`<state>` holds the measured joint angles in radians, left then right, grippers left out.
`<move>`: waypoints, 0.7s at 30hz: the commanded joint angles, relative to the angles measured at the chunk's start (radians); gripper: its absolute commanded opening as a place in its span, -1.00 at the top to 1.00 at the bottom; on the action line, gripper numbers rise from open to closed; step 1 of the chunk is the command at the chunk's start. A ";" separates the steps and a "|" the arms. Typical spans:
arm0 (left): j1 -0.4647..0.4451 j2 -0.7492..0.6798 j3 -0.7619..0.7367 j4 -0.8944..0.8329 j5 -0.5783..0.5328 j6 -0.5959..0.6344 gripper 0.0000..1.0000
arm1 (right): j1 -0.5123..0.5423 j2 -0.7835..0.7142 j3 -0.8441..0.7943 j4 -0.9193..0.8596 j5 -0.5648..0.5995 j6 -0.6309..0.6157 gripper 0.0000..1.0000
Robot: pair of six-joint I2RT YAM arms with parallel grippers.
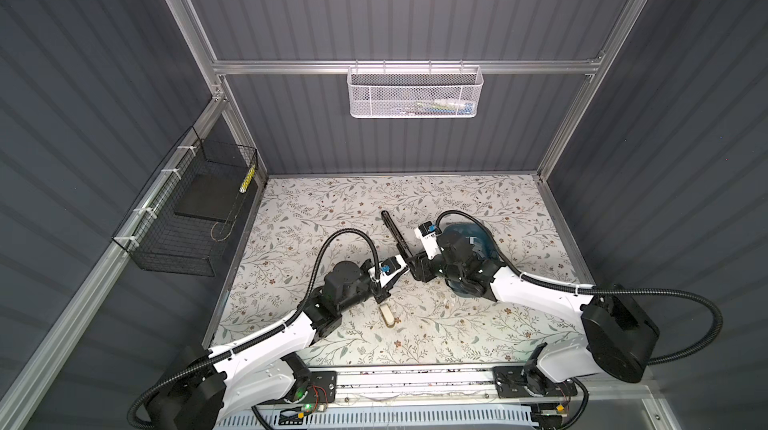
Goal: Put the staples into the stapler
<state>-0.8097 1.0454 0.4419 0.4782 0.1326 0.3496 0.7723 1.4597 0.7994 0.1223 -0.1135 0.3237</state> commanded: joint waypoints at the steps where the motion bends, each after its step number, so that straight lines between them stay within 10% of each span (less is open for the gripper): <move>1: 0.005 -0.021 -0.003 0.098 0.015 -0.014 1.00 | 0.004 0.023 0.028 -0.031 -0.042 -0.030 0.08; 21: 0.004 -0.021 -0.030 0.139 -0.046 -0.031 1.00 | -0.025 -0.061 -0.087 0.022 0.045 -0.105 0.27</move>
<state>-0.8097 1.0214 0.4103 0.5995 0.1287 0.3359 0.7601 1.4441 0.7578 0.1272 -0.1184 0.2634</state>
